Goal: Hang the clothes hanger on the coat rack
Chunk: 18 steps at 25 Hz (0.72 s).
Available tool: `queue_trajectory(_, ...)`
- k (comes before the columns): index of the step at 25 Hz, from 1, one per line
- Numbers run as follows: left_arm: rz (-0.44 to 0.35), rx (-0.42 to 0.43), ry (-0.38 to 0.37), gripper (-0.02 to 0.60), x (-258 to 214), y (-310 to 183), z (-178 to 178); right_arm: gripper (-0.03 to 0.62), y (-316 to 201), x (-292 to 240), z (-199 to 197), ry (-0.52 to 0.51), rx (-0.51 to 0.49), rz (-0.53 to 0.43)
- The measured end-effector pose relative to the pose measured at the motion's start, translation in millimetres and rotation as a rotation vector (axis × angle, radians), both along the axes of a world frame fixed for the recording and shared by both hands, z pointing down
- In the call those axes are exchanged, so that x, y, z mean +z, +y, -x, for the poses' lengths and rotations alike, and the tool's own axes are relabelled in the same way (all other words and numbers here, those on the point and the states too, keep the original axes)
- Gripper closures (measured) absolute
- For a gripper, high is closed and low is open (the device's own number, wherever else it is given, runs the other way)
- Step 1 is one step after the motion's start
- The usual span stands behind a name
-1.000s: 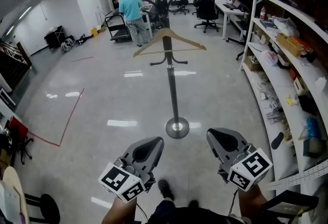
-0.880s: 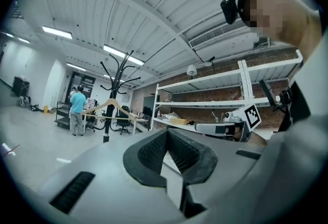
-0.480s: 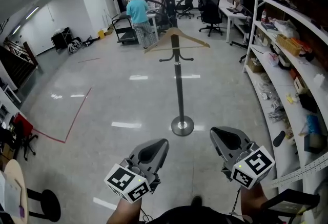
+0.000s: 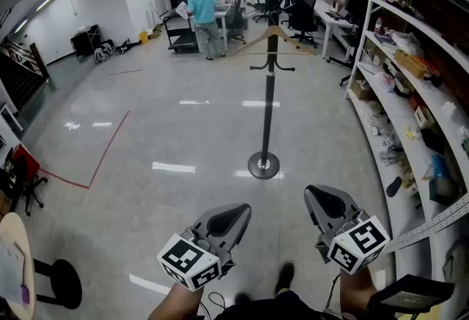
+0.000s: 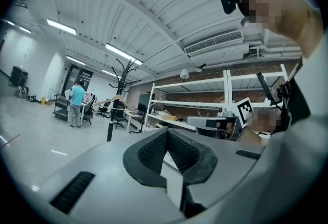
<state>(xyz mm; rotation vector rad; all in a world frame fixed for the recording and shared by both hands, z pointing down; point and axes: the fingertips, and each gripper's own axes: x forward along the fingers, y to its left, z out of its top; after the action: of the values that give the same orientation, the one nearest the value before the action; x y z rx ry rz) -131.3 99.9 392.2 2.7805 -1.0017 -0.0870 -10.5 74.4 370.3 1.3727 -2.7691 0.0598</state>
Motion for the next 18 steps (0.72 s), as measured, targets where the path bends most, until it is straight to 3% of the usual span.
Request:
queue_trajectory(7, -0.002, 0.019, 0.002, 0.581, -4, 36, 6, 0.586, 43, -12, 18, 0.014, -0.006, -0.001)
queue_trajectory(14, -0.1, 0.016, -0.06, 0.581, -28, 72, -29, 0.586, 71, -37, -9, 0.006, -0.005, -0.069)
queue_trajectory(18, -0.105, 0.0, -0.062, 0.581, -32, 80, -50, 0.586, 82, -36, -35, 0.012, 0.01, -0.067)
